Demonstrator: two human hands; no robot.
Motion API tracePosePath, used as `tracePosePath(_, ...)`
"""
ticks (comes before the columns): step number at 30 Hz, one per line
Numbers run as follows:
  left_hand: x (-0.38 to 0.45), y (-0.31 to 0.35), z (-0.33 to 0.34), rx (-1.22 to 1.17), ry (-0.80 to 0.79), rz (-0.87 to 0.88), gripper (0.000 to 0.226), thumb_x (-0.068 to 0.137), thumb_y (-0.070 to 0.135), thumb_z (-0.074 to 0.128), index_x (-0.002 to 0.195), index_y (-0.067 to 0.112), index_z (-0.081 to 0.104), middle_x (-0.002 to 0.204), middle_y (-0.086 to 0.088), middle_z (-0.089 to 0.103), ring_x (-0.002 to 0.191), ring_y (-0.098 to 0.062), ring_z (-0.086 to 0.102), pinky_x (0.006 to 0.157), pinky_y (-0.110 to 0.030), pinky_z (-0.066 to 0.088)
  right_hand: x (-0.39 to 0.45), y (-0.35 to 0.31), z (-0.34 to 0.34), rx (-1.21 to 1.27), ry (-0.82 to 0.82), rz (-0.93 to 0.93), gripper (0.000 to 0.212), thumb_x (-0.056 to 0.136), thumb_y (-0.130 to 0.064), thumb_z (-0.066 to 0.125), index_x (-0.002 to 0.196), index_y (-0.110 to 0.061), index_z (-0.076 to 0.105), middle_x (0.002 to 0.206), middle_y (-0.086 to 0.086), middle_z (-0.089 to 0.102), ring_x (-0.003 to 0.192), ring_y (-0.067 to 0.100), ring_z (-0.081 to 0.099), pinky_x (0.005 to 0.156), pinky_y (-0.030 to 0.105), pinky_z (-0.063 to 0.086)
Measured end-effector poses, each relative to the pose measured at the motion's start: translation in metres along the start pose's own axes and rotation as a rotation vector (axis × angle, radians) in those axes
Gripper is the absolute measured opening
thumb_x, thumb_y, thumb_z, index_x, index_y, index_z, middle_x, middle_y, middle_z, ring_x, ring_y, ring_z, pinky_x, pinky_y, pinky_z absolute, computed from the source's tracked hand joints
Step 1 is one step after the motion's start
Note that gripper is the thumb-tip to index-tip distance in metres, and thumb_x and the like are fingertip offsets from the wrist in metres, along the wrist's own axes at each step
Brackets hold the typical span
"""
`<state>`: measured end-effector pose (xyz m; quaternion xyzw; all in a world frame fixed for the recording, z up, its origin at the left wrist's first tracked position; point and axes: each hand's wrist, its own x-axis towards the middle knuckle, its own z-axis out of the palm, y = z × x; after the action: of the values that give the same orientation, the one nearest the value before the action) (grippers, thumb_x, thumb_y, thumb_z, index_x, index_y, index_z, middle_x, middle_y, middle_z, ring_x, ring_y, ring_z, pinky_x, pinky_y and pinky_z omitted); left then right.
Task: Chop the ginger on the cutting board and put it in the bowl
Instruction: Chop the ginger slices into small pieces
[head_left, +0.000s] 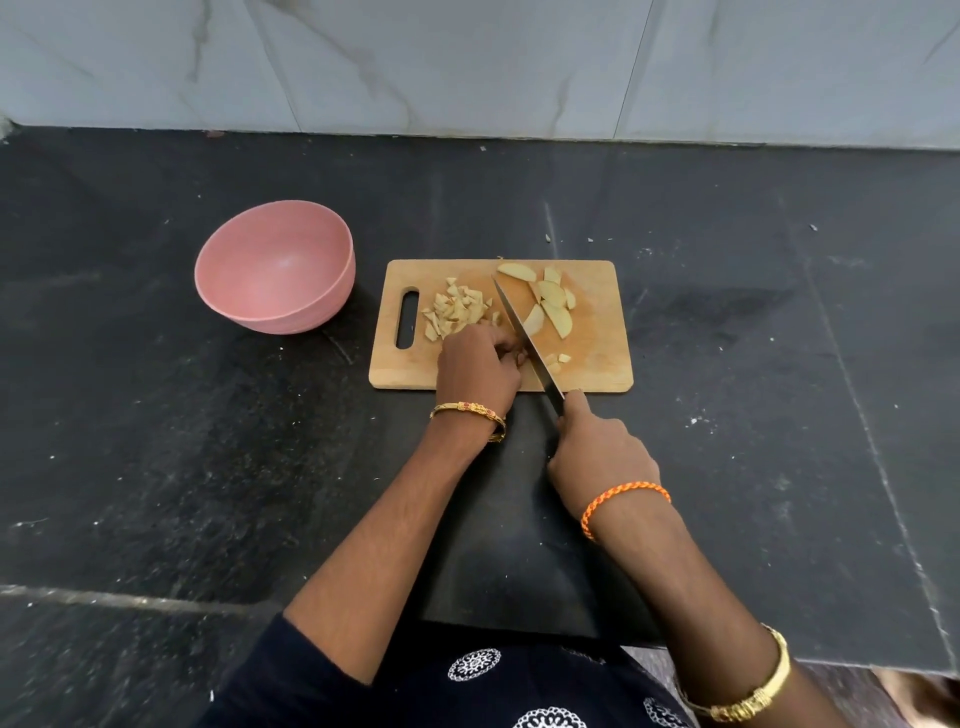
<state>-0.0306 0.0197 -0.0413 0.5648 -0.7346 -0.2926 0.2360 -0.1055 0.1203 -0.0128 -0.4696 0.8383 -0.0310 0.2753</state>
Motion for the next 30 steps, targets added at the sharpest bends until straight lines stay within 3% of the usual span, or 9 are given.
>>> tracePosePath(3,0.003,-0.001,-0.002,-0.025,-0.005,-0.021,0.012,0.081,0.012,0.067,0.091,0.010,0.074,0.092,-0.005,0.073,0.090,-0.017,0.063,0.082,-0.020,0.045,-0.007,0.010,-0.002,0.053,0.016,-0.006,0.017,0.098,-0.023,0.036,0.113,-0.017,0.041,0.087,0.010,0.049,0.083,0.032,0.054,0.067,0.034,0.040)
tracePosePath(6,0.003,-0.002,-0.004,-0.036,-0.005,-0.019,0.014,0.085,0.010,0.062,0.094,0.010,0.073,0.095,-0.005,0.070,0.089,-0.013,0.060,0.080,-0.018,0.042,-0.012,0.021,-0.006,0.269,0.096,-0.022,0.015,0.098,-0.029,0.035,0.095,-0.018,0.044,0.089,0.017,0.057,0.087,0.039,0.055,0.070,0.036,0.041)
tracePosePath(11,-0.008,-0.002,0.014,0.078,0.070,0.263,0.021,0.082,0.018,0.064,0.100,0.010,0.070,0.095,-0.006,0.058,0.096,-0.022,0.051,0.084,-0.028,0.043,0.000,0.038,-0.008,0.472,0.181,-0.025,0.018,0.098,-0.027,0.038,0.084,-0.016,0.042,0.081,0.016,0.059,0.082,0.038,0.051,0.071,0.037,0.043)
tracePosePath(14,-0.007,-0.003,0.027,0.145,0.089,0.408,0.021,0.074,0.029,0.067,0.088,0.014,0.072,0.093,-0.005,0.060,0.093,-0.027,0.051,0.079,-0.036,0.040,0.004,0.045,-0.006,0.494,0.192,-0.013,0.017,0.098,-0.028,0.038,0.086,-0.018,0.045,0.084,0.015,0.061,0.084,0.036,0.054,0.069,0.033,0.041)
tracePosePath(19,0.006,-0.009,0.029,0.261,0.083,0.581,0.003,0.074,0.018,0.069,0.073,0.015,0.069,0.083,0.000,0.065,0.089,-0.026,0.054,0.074,-0.040,0.037,0.006,0.049,-0.004,0.522,0.214,-0.032,0.023,0.098,-0.027,0.039,0.079,-0.015,0.044,0.075,0.010,0.058,0.078,0.032,0.053,0.062,0.032,0.035)
tracePosePath(24,0.019,-0.036,0.005,0.359,0.197,0.538,0.006,0.077,0.018,0.069,0.073,0.013,0.068,0.087,-0.002,0.063,0.094,-0.018,0.040,0.073,-0.038,0.034,0.008,0.051,-0.003,0.528,0.217,-0.056,0.023,0.098,-0.028,0.040,0.087,-0.011,0.051,0.079,0.011,0.061,0.077,0.031,0.056,0.065,0.034,0.043)
tracePosePath(27,0.019,-0.038,-0.005,0.299,0.170,0.446,0.013,0.079,0.020,0.068,0.092,0.018,0.070,0.097,-0.002,0.059,0.100,-0.021,0.047,0.080,-0.035,0.029,0.012,0.053,-0.003,0.532,0.220,-0.050,0.025,0.098,-0.028,0.039,0.092,-0.009,0.053,0.080,0.010,0.062,0.078,0.030,0.056,0.062,0.032,0.041)
tracePosePath(30,0.029,-0.019,-0.010,0.220,0.160,0.359,0.024,0.087,0.021,0.059,0.110,0.020,0.065,0.104,0.001,0.056,0.102,-0.015,0.048,0.087,-0.027,0.024,0.015,0.054,-0.006,0.546,0.243,-0.045,0.026,0.098,-0.027,0.040,0.089,-0.006,0.052,0.077,0.009,0.060,0.077,0.029,0.053,0.054,0.029,0.035)
